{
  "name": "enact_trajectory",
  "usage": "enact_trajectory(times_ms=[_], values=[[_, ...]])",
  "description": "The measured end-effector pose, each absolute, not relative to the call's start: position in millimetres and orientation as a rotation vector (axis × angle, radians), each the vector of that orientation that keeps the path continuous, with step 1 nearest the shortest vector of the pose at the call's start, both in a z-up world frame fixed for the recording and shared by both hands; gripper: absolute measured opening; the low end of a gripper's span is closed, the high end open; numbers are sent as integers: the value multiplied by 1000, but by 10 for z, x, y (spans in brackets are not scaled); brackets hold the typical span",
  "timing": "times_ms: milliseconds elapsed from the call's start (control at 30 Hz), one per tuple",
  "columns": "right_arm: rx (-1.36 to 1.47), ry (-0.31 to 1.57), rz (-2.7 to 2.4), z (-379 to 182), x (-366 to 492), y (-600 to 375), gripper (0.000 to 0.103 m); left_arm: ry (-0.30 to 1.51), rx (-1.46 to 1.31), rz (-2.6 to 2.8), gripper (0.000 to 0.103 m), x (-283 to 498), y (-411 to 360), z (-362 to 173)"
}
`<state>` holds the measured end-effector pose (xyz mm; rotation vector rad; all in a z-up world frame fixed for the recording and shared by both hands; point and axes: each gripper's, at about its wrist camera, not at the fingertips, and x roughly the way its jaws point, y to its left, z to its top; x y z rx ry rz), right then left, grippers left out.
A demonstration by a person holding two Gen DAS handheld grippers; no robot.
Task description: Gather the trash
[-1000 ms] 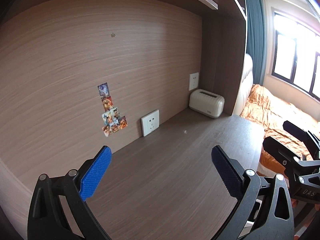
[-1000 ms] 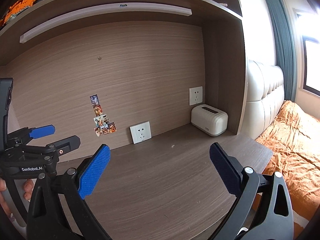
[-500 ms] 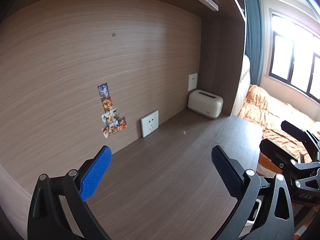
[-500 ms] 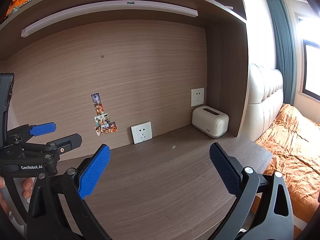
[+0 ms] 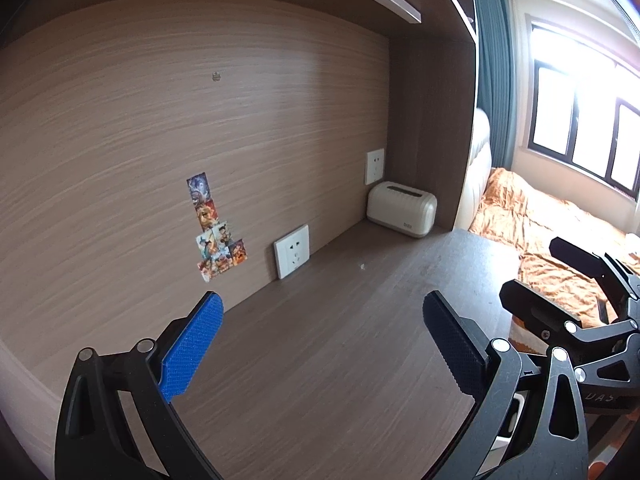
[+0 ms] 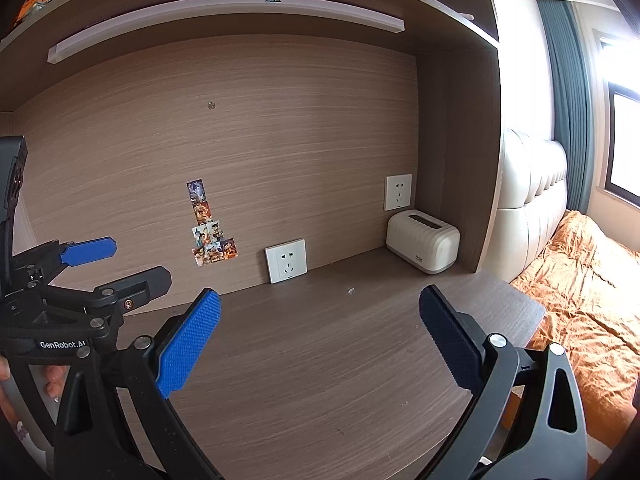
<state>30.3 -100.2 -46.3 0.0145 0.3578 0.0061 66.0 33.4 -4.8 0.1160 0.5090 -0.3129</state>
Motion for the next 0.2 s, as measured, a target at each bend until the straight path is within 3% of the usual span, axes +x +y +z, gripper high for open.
enact_trajectory(times_ms=[200], values=[[20, 384, -1, -562, 341, -972, 99, 548, 129, -322, 98, 775, 345, -175]])
